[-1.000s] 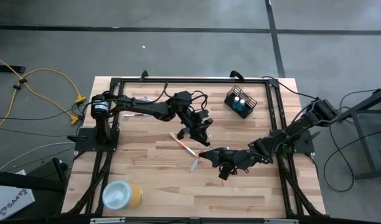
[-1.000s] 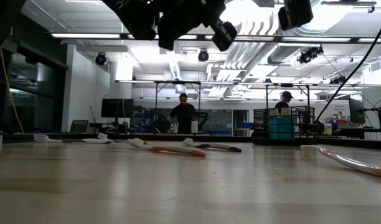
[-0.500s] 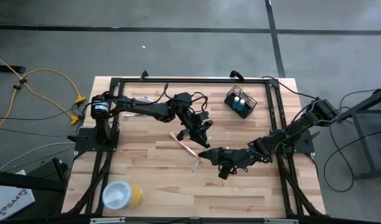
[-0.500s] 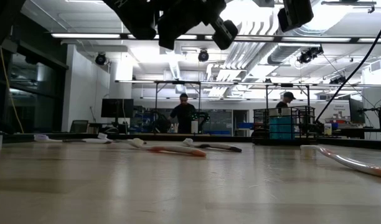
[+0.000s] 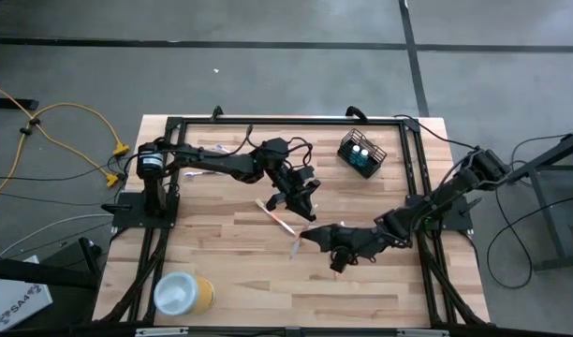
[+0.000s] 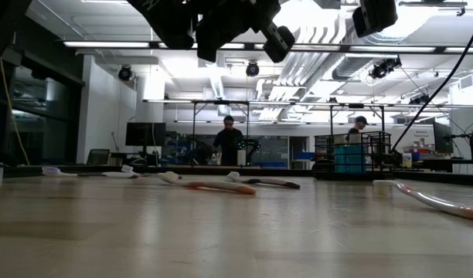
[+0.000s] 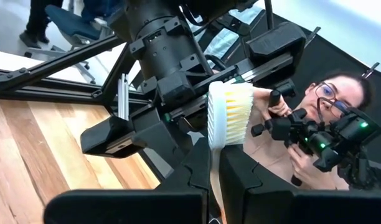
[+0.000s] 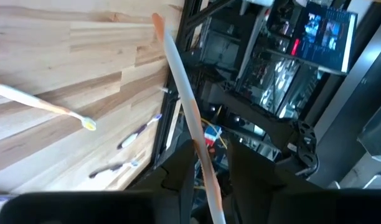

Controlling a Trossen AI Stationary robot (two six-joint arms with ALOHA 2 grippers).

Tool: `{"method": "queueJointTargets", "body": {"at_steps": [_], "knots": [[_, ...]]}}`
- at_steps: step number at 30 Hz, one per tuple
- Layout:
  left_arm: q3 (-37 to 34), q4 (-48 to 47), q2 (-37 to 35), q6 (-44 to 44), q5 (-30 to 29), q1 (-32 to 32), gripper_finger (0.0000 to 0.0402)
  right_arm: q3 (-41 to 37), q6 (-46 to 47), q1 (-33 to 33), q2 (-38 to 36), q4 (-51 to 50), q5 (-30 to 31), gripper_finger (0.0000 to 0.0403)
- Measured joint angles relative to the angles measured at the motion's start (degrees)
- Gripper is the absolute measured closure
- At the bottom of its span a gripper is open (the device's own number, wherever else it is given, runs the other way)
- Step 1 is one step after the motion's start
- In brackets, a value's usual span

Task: Pick & Place toothbrushing station
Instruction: Put the top orange toothbrush into the left of the black mesh organizer

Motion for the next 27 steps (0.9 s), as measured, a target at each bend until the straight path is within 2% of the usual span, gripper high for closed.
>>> {"method": "queueJointTargets", "body": {"at_steps": [6,12,17,24,27], "knots": [[0.0,0.3,0.0,0.0,0.6,0.3,0.0398,0.0,0.1,1.9,0.0,0.1,4.3,0.0315],[0.0,1.2,0.0,-0.2,0.8,1.8,0.0398,0.0,4.0,4.4,0.0,0.1,12.2,0.0315],[0.0,1.3,0.0,-0.2,0.9,4.3,0.0398,0.0,8.5,6.6,0.0,-1.0,22.5,0.0315],[0.0,2.1,0.0,2.1,-0.7,11.5,0.0398,0.0,14.6,9.0,0.0,-1.2,38.2,0.0315],[0.0,2.2,0.0,4.4,-1.7,15.1,0.0398,0.0,20.0,9.6,0.0,-1.2,39.6,0.0315]]}}
